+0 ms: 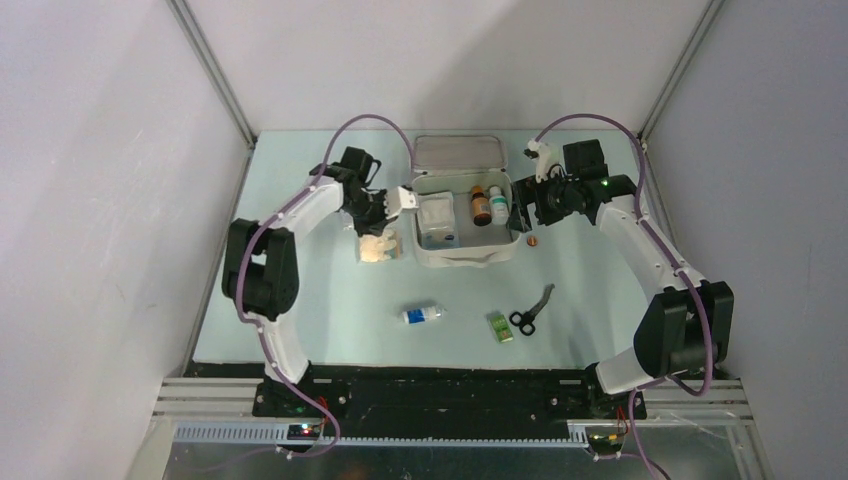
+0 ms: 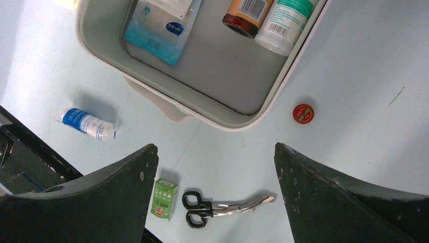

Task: Organize the medicine kit

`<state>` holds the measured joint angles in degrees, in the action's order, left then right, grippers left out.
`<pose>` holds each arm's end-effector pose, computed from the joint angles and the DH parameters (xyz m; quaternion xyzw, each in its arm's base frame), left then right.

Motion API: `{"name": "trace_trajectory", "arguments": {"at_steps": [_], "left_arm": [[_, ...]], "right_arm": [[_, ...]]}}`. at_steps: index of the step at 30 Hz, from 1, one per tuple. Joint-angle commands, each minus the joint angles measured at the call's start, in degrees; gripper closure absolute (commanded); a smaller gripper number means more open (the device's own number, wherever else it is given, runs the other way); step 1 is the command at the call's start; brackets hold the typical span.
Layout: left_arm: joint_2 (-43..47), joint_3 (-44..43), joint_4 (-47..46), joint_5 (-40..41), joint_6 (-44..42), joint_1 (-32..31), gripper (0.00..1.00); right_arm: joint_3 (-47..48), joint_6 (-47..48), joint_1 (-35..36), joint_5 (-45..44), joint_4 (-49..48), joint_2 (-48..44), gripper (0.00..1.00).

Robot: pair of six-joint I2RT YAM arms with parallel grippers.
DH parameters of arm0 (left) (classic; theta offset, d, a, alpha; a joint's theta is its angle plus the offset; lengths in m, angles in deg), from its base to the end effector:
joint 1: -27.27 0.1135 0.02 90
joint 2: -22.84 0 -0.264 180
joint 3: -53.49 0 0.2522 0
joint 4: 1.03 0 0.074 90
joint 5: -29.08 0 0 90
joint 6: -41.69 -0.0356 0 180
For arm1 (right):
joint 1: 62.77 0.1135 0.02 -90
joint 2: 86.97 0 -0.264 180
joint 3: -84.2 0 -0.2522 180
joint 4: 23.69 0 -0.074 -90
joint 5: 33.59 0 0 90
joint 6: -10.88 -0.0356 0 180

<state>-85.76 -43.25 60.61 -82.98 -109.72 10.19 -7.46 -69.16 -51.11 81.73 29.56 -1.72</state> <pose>0.3607 -0.1248 0.2093 0.6358 0.7349 -0.1222 0.2019 0.3084 0.0792 0.3087 -0.2454 0.8870 0.2110 0.3293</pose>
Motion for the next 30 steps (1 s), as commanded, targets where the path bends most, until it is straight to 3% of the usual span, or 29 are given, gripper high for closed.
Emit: {"name": "trace_trajectory", "arguments": {"at_steps": [1, 2, 3, 4, 5, 7, 14, 22, 30], "left_arm": [[5.00, -1.40, 0.49, -5.64, 7.40, 1.16, 0.76], [4.99, -1.22, 0.48, -5.41, 7.91, 1.25, 0.67], [4.76, -0.52, 0.44, -5.03, 7.50, 1.33, 0.46], [4.56, -0.08, 0.45, -3.61, 5.37, 1.29, 0.33], [4.14, 0.91, 0.42, -2.59, 3.73, 1.12, 0.09], [3.38, 1.88, 0.46, 0.95, -1.51, 0.73, 0.01], [-0.82, 0.41, 0.31, 8.05, -10.37, 0.44, 0.00], [-5.27, -1.94, 0.36, 11.60, -12.63, 0.01, 0.14], [-8.67, -4.80, 0.78, 20.70, -7.93, -3.67, 0.19]], "right_arm": [[-0.06, -0.81, -0.16, 0.17, -1.50, -1.43, 0.11], [-0.01, -0.81, -0.15, 0.21, -1.55, -1.46, 0.11], [-0.04, -0.92, -0.10, 0.22, -1.60, -1.42, 0.11], [-0.05, -1.05, -0.08, 0.24, -1.64, -1.43, 0.11], [-0.05, -1.31, -0.02, 0.25, -1.79, -1.37, 0.11], [-0.06, -1.50, 0.07, 0.20, -1.78, -1.40, 0.11], [-0.04, -1.71, 0.29, 0.40, -1.31, -1.45, 0.11], [0.00, -1.82, 0.16, 0.16, -0.86, -1.42, 0.10], [-0.01, -3.02, 0.19, 1.38, -1.50, -0.60, 0.10]]}}
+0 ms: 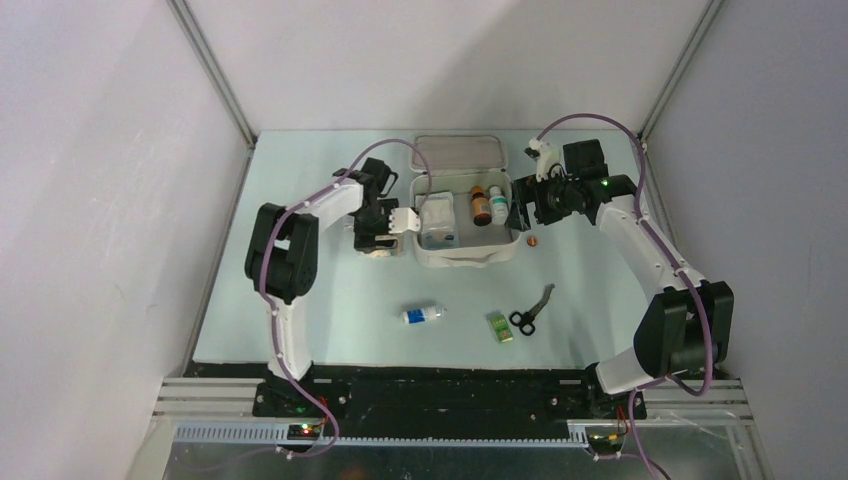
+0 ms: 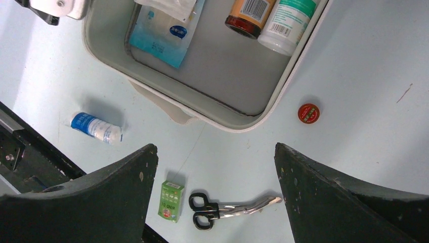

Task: Organize the medicine kit

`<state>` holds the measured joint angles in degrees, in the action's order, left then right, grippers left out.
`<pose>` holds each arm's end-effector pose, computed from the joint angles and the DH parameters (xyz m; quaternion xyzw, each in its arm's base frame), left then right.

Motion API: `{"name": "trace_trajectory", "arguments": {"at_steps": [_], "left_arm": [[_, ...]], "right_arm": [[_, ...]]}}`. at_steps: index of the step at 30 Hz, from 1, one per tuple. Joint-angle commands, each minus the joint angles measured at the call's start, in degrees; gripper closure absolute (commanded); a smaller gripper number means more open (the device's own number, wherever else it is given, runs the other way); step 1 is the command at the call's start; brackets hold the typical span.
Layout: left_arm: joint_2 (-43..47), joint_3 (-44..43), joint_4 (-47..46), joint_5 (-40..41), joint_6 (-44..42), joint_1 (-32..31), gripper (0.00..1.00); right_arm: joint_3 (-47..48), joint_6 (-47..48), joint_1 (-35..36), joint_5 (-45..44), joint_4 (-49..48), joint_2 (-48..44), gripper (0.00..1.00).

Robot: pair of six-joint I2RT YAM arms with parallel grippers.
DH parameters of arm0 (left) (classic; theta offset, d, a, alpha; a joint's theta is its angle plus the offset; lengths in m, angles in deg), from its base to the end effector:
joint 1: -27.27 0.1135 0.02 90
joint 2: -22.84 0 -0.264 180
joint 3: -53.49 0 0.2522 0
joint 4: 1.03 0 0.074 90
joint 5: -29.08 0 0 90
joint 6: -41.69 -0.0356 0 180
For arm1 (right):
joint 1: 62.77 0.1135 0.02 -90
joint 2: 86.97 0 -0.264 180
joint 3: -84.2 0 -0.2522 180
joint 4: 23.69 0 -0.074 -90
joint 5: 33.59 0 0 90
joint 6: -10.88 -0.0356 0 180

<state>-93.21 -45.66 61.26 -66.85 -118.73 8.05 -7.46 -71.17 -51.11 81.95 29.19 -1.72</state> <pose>0.3744 -0.1344 0.1699 0.7043 0.7018 -0.0058 0.1071 0.3088 0.0794 0.3091 -0.2308 0.8895 0.2183 0.3283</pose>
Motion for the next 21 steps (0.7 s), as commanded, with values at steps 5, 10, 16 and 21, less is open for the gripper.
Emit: {"name": "trace_trajectory", "arguments": {"at_steps": [5, 10, 16, 21], "left_arm": [[-3.99, -5.91, 6.11, 4.79, 0.88, -2.11, 0.34], [-7.85, -11.55, 10.94, 5.20, 2.26, -2.34, 0.39], [-12.76, -19.54, 19.15, 3.46, -0.02, -1.89, 0.55], [-10.91, -21.87, 20.74, -1.73, 3.77, 0.78, 0.72]], "right_arm": [[0.27, -1.42, 0.12, 1.82, -0.84, 0.21, 0.10], [1.75, -2.09, 0.12, 1.93, -0.78, 0.82, 0.10], [2.33, -2.34, 0.18, 1.38, -0.26, 0.91, 0.11], [2.49, -2.36, 0.22, 0.33, -0.30, 0.43, 0.11]]}}
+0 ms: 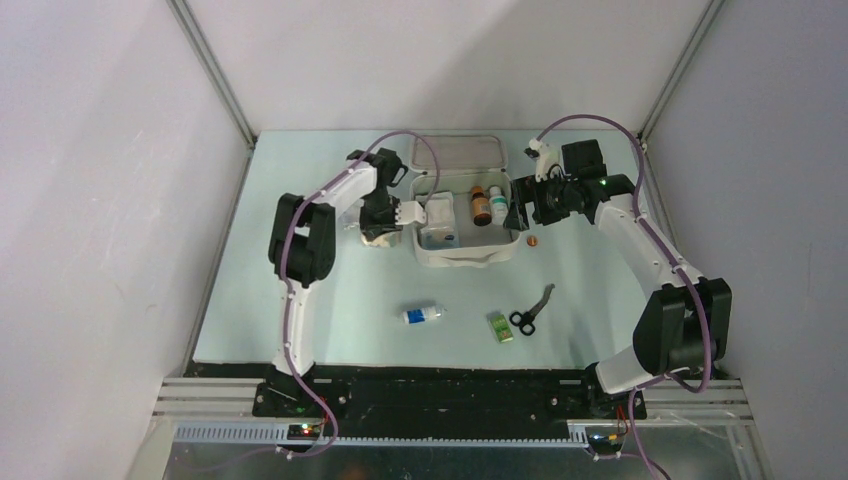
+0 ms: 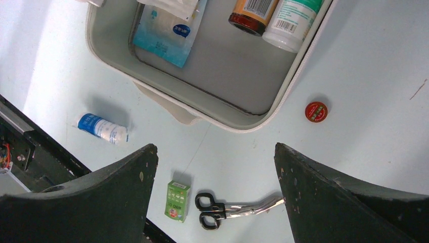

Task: Organize the medicine kit

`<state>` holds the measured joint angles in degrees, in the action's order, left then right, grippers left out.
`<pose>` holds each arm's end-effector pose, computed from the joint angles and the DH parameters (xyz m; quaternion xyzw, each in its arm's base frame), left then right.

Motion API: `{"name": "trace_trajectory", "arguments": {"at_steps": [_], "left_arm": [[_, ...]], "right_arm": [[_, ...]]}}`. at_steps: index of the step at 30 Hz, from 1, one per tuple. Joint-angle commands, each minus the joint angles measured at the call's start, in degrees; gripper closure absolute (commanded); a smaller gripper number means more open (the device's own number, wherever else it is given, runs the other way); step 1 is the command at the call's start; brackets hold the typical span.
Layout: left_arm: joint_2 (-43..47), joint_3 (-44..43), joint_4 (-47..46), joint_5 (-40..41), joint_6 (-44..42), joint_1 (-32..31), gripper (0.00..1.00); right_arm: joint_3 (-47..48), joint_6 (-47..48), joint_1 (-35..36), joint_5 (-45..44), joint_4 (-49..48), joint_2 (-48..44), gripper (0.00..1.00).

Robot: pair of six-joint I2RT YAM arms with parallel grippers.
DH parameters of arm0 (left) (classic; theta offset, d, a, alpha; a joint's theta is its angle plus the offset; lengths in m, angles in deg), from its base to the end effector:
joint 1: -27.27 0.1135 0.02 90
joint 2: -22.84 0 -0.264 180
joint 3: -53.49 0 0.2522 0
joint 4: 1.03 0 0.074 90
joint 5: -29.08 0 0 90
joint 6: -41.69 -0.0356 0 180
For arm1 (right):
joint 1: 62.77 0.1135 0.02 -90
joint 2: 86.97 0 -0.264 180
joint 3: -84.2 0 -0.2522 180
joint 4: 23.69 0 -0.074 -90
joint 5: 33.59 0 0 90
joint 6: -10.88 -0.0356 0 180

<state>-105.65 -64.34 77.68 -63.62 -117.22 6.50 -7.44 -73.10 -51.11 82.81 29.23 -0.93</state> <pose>0.4046 -0.1552 0.1639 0.7050 0.7088 -0.0193 0.0146 0.3111 0.0804 0.3053 -0.2169 0.8939 0.2309 0.3172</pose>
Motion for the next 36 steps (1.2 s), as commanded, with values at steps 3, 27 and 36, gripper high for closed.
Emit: {"name": "trace_trajectory", "arguments": {"at_steps": [3, 27, 36], "left_arm": [[5.34, -2.52, 4.90, -7.87, 3.15, 3.65, 0.80], [11.83, -10.31, -7.40, -15.98, 26.69, -12.04, 0.81], [5.29, -8.82, -9.22, -11.74, 26.18, -14.42, 0.77]], "right_arm": [[2.48, 0.37, 0.08, -1.01, -0.15, -0.59, 0.11], [2.52, -2.81, -5.67, 0.40, -2.29, -3.23, 0.09], [2.05, -8.98, -10.01, 3.48, -2.50, -3.61, 0.09]]}}
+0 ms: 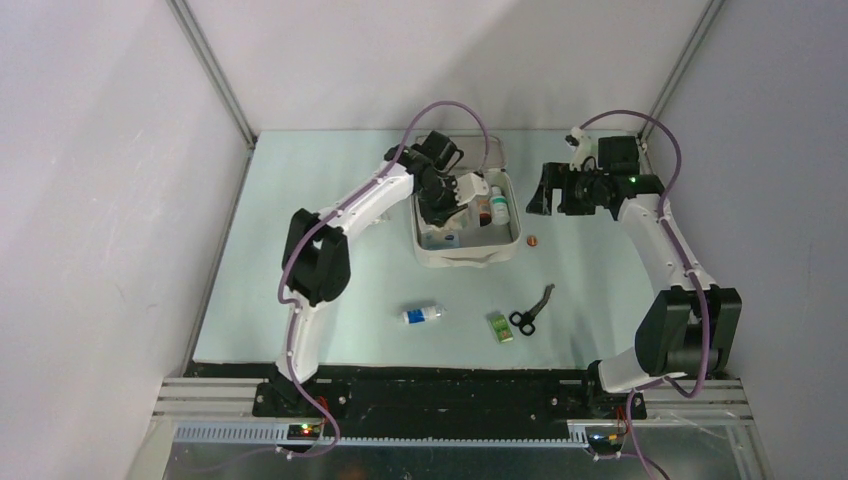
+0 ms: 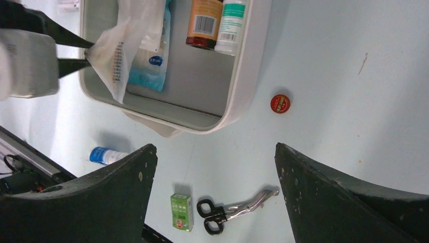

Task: Organize the medicine kit

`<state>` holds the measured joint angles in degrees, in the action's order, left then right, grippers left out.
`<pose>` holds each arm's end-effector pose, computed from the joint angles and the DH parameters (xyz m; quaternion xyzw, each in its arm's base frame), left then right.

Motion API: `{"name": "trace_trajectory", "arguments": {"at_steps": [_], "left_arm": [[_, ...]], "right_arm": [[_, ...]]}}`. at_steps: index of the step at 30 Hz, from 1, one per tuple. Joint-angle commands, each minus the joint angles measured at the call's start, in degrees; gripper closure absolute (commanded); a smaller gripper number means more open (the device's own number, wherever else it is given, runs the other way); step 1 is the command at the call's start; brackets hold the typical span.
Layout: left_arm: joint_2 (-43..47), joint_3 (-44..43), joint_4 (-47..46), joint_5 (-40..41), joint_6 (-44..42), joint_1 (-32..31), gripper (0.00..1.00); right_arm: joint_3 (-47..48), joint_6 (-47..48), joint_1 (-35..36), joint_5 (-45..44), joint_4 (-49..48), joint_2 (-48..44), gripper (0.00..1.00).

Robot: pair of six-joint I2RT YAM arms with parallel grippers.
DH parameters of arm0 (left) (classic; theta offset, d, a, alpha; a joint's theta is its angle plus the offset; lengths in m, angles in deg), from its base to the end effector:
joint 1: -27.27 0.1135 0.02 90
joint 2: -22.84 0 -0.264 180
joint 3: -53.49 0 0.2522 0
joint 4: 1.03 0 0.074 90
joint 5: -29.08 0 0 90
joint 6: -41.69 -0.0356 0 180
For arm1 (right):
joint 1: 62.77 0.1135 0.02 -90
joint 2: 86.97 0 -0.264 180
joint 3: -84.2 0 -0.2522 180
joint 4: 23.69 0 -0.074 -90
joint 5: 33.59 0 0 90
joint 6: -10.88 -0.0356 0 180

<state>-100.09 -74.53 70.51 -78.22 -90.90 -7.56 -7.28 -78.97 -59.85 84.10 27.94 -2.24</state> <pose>0.3698 -0.2702 0.2585 0.6292 0.7360 -0.1332 0.2112 0.3170 0.0327 0.3148 -0.1103 0.9033 0.2317 0.3437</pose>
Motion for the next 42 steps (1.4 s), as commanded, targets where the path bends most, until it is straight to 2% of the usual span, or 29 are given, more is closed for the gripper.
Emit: {"name": "trace_trajectory", "arguments": {"at_steps": [1, 9, 11, 14, 17, 22, 26, 28, 30, 31, 32, 35, 37, 38, 39, 41, 42], "left_arm": [[-0.32, 2.89, -2.01, 3.40, -1.62, -0.39, 0.76], [0.98, 11.45, -1.99, 5.87, -7.53, -0.43, 0.76], [0.88, 11.99, -2.07, 5.83, -7.31, -0.35, 0.70], [1.02, 12.35, -2.99, 5.36, -6.86, -0.21, 0.49], [1.25, 11.67, -4.06, 5.07, -6.00, 0.04, 0.39], [1.77, 6.09, -3.93, 5.03, -4.55, 0.46, 0.31], [4.85, -0.12, -2.43, 2.11, -2.13, 1.59, 0.27], [8.00, -0.93, -2.07, -1.11, -1.10, 2.68, 0.25], [12.29, 0.09, -2.06, -1.00, -0.13, 3.18, 0.22], [13.74, 1.56, -2.06, -0.68, 0.53, 3.56, 0.18], [16.51, 2.32, -2.10, -0.14, 2.92, 3.86, 0.16], [21.25, 6.89, -2.23, -0.26, 11.23, 6.80, 0.10], [23.68, 9.53, -3.21, 4.43, 25.96, 9.14, 0.05], [25.06, 10.57, -3.55, 12.81, 30.98, 10.79, 0.02], [25.83, 13.47, -3.64, 14.97, 39.91, 12.29, 0.01], [29.32, 20.28, -5.30, 16.32, 47.80, 15.88, 0.00], [32.58, 22.75, -7.52, 18.94, 48.75, 17.19, 0.00]], "right_arm": [[1.76, -3.12, -1.34, 2.24, -1.13, -2.46, 0.10], [0.58, -3.38, -1.69, 2.59, -1.60, -2.68, 0.10], [0.36, -3.19, -1.69, 2.40, -1.92, -2.70, 0.10], [0.12, -2.70, -1.76, 2.09, -1.82, -3.13, 0.10], [-0.12, -2.20, -1.97, 1.94, -1.10, -3.61, 0.10], [-0.09, 0.31, -2.30, 2.30, 0.50, -4.79, 0.10], [-0.29, 7.13, -2.16, 4.66, 1.49, -5.73, 0.09], [-0.40, 10.61, -1.32, 6.73, 0.70, -6.18, 0.09], [-0.41, 16.41, 1.25, 8.40, 0.87, -6.78, 0.08], [-0.41, 21.97, 2.33, 9.90, 1.23, -7.12, 0.08], [-0.32, 27.47, 5.32, 10.30, 2.19, -7.25, 0.08], [-0.34, 36.03, 12.91, 6.61, 3.37, -6.56, 0.09], [-0.28, 39.51, 20.08, 3.29, 3.23, -5.37, 0.11], [-0.24, 41.39, 21.81, 1.62, 3.24, -4.84, 0.11], [-0.24, 42.16, 25.37, 0.81, 3.29, -3.34, 0.12], [0.36, 44.70, 30.72, -2.53, 4.59, -0.46, 0.14], [0.53, 47.67, 32.27, -3.97, 5.77, 1.31, 0.15]]}}
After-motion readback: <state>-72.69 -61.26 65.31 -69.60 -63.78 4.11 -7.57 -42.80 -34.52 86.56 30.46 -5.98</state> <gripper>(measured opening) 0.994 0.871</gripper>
